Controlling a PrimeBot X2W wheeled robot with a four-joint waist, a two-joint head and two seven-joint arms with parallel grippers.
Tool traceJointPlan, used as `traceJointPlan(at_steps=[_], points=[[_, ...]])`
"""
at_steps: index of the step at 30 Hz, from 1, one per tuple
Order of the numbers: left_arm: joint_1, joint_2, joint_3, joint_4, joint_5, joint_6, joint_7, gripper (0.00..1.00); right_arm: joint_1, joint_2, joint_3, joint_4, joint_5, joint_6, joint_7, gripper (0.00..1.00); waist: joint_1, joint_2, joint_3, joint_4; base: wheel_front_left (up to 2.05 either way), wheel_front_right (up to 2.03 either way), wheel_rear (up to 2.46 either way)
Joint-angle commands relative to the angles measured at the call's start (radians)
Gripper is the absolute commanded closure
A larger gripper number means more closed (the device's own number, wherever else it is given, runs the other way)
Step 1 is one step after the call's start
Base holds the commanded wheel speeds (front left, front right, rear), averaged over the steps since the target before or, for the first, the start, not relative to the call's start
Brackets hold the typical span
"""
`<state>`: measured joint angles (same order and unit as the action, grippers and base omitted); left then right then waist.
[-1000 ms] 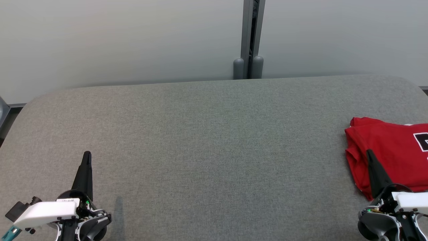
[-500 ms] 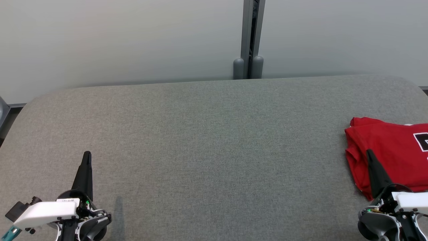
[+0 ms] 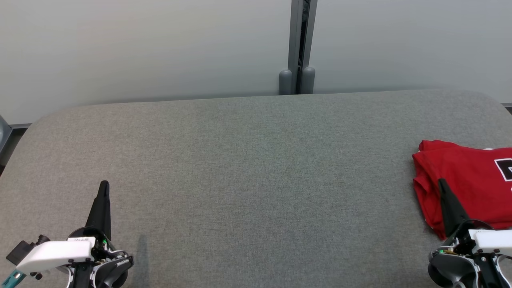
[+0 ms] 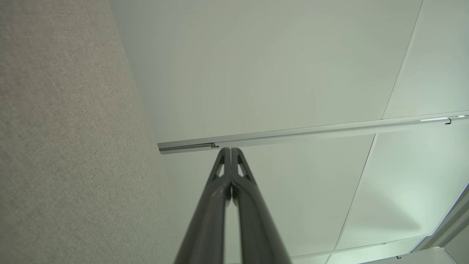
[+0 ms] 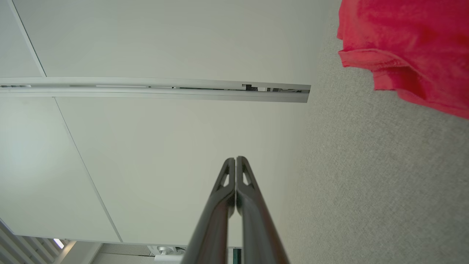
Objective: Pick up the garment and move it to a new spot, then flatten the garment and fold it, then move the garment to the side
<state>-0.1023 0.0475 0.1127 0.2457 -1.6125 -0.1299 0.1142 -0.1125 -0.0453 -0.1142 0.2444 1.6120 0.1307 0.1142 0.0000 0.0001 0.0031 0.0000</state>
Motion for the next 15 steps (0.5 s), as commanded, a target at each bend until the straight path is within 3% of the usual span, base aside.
traceJointPlan(at_steps=[1, 15], points=[[-0.013, 0.005, 0.004, -0.004, -0.001, -0.003, 0.003, 1.00, 0.009, -0.009, -0.001, -0.003, 0.002, 0.000, 0.003, 1.00, 0.0000, -0.0001, 0.000, 0.000, 0.00, 0.00, 0.00], [-0.013, 0.005, 0.004, -0.004, -0.001, -0.003, 0.003, 1.00, 0.009, -0.009, -0.001, -0.003, 0.002, 0.000, 0.003, 1.00, 0.0000, -0.0001, 0.000, 0.000, 0.00, 0.00, 0.00]])
